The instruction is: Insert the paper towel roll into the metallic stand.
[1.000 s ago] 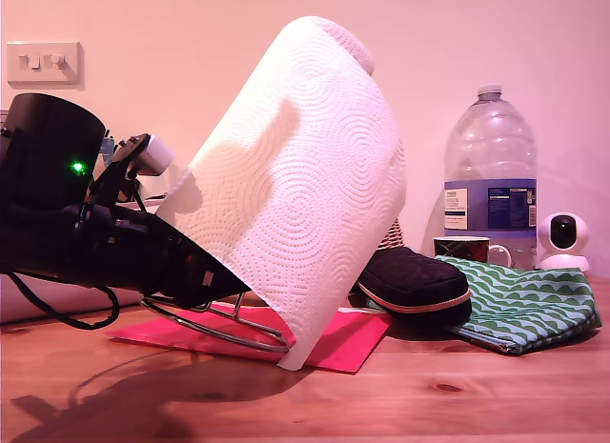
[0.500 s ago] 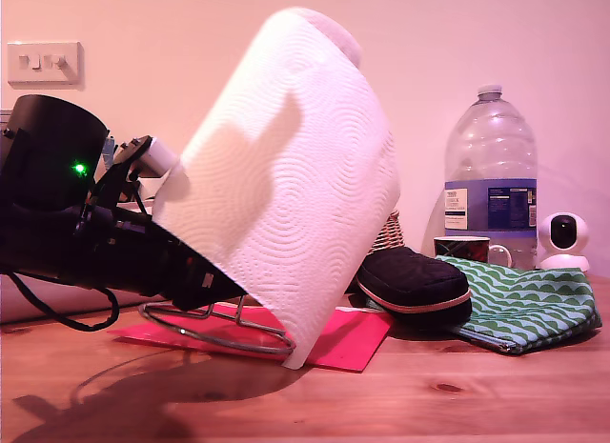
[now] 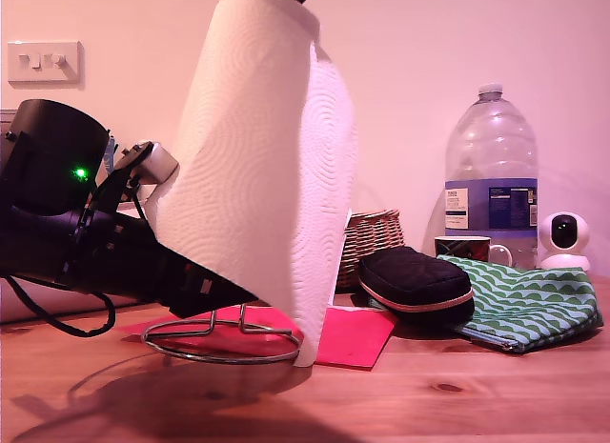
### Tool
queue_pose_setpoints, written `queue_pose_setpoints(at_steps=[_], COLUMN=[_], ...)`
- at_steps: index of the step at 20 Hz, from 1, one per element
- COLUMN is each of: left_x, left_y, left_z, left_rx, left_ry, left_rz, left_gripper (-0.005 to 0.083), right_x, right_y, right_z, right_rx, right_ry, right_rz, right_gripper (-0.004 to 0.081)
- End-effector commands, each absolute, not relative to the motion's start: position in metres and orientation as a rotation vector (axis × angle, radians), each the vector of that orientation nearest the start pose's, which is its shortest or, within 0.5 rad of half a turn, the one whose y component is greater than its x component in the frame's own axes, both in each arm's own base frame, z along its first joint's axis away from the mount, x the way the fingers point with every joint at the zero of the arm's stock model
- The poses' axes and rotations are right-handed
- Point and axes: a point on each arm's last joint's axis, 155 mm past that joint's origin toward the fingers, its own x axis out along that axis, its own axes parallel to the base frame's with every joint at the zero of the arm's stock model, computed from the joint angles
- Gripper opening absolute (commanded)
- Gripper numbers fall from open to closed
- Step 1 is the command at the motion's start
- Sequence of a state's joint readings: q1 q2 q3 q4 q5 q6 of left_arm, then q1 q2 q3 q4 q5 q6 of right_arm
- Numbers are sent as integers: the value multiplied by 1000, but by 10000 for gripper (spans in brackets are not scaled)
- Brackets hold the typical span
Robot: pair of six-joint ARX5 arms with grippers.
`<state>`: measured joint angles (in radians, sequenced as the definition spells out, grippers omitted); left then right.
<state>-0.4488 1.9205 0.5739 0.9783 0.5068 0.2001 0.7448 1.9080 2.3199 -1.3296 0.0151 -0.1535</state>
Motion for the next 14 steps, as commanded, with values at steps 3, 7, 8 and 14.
queue_pose_setpoints(at_steps=[3,7,8,14], left_x=[342,342,342,340], left_y=[-265,-265,-265,-264], left_z=[8,8,8,5], left_rx=[176,176,176,176], left_ry=[398,398,398,413], left_rz=[-986,-986,-986,-986], left_gripper=[-24,-24,-24,-24], right_x=[358,359,357,350], right_y=[292,287,291,307], right_z=[318,313,312,312], right_rx=[-375,-255,-226,-113], right_ry=[811,871,884,925], right_rz=[617,578,589,638], right_gripper=[344,430,431,429])
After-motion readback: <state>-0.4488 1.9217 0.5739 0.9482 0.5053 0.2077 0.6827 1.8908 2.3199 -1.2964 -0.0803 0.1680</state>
